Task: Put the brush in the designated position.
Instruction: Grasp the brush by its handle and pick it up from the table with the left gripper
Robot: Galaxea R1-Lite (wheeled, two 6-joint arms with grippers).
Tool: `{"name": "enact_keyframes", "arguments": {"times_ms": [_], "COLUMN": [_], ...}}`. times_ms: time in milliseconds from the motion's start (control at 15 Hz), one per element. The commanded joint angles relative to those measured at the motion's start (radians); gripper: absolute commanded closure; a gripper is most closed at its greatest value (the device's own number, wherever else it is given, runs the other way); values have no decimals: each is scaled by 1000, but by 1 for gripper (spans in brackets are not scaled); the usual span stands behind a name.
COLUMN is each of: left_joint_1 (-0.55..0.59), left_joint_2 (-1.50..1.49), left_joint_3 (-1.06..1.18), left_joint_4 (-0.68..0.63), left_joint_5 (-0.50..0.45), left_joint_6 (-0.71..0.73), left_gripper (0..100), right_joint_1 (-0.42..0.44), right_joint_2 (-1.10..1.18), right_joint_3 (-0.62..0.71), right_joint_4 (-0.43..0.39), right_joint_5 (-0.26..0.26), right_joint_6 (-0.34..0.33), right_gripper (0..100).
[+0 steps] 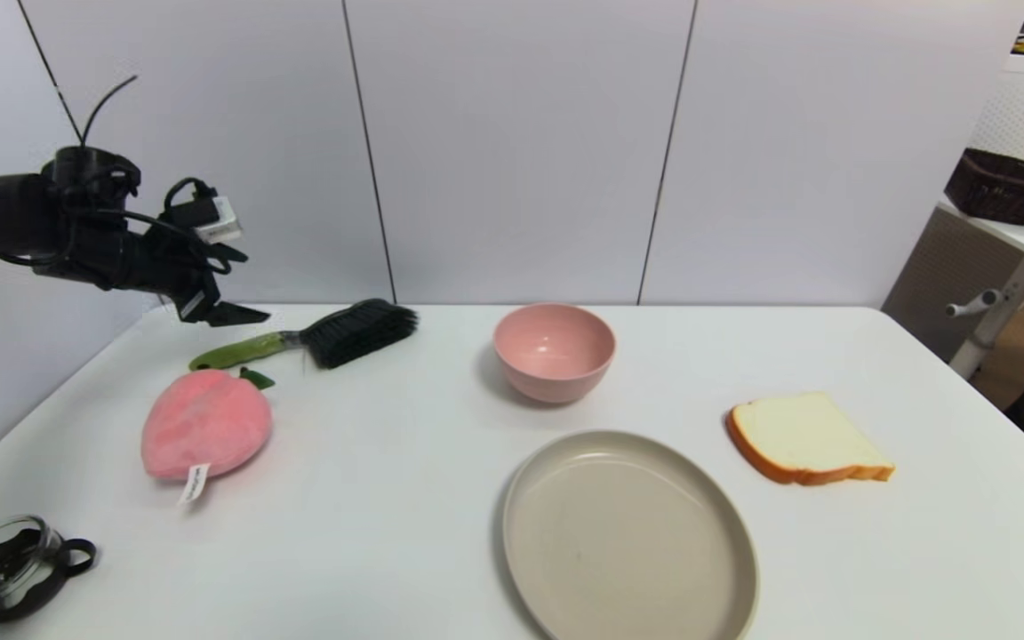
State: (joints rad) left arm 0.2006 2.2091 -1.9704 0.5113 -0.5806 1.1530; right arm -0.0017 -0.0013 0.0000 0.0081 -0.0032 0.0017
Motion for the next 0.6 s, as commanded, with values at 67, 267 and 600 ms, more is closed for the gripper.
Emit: {"name": "enact_keyframes", "arguments": {"times_ms": [67, 267, 600], "left_joint_1": [19, 17, 17], "left_joint_2": [116, 141, 159], "left_joint_3": [-10, -2, -1], "left_joint_4": [-4, 4, 6], "left_joint_5": [-51, -122, -140], "left_joint_6": [22, 21, 17], "left_gripper": [0, 0, 0], "right_joint_1": [-1, 0, 0], "right_joint_2": [1, 1, 1], "right_joint_3": [2, 2, 2], "right_joint_4": [0, 0, 0], "right_joint_5": [0, 0, 0], "right_joint_6": [0, 0, 0], "right_gripper": [0, 0, 0]}}
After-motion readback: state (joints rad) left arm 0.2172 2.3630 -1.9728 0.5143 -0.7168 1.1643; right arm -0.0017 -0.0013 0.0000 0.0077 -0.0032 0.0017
